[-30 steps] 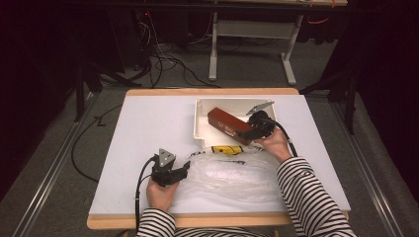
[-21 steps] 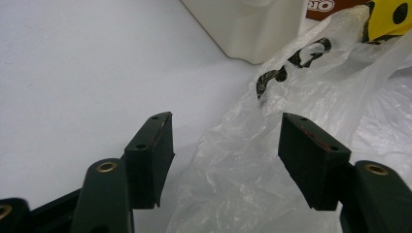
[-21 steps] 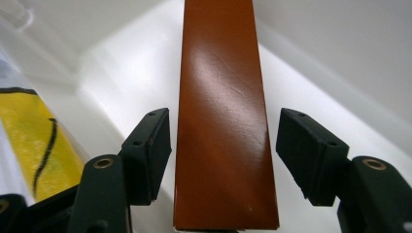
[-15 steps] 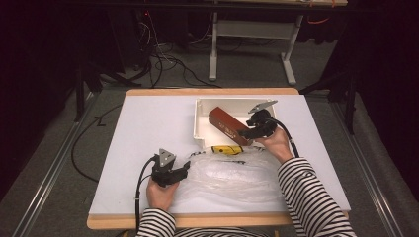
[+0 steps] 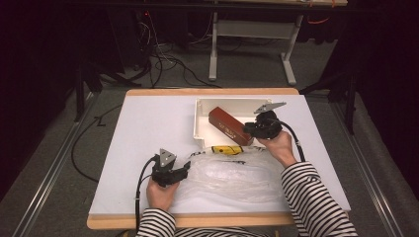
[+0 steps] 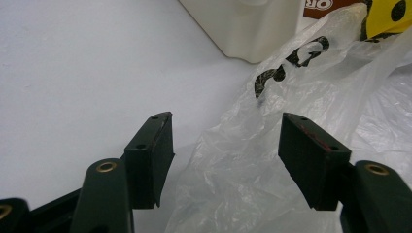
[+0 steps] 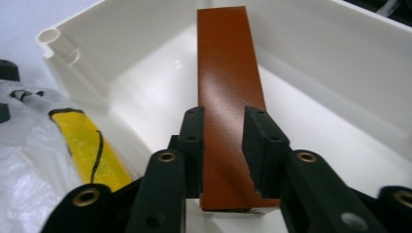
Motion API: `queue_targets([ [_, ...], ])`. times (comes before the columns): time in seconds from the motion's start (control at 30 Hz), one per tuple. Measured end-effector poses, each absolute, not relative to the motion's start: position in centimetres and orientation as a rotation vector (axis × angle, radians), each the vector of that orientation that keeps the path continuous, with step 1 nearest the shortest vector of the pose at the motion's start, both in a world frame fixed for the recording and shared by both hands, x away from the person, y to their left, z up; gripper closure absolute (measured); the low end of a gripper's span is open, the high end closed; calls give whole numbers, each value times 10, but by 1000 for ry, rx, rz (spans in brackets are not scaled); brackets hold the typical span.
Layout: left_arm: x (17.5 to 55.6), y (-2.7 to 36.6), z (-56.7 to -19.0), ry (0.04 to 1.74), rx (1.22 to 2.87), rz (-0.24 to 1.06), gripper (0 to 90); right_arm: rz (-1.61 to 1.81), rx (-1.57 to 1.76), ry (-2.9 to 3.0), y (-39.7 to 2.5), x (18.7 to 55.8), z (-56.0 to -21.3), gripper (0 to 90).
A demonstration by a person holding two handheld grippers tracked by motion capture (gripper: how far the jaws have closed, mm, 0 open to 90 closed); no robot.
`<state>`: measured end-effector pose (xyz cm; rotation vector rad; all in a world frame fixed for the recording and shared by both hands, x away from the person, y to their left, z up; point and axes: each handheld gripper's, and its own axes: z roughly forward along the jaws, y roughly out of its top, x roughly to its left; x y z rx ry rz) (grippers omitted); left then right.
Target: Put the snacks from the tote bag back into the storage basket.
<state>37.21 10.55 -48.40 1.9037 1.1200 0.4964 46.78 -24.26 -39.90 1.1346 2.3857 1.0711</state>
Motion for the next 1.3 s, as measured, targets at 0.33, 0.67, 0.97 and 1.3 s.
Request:
queue_targets([
  [0.33,372,106,-484,1122,1902,494,378,1114,1110,2401,-240,454,-391,825],
  [0.67,371,108,-484,1110,1877,483,377,1049,1039,2452,-225,444,-391,900],
  [0.97,371,109,-484,1110,1870,478,379,1026,1079,2468,-221,441,-406,900],
  [1.3,371,109,-484,1112,1872,487,379,962,1092,2496,-214,447,-420,900],
])
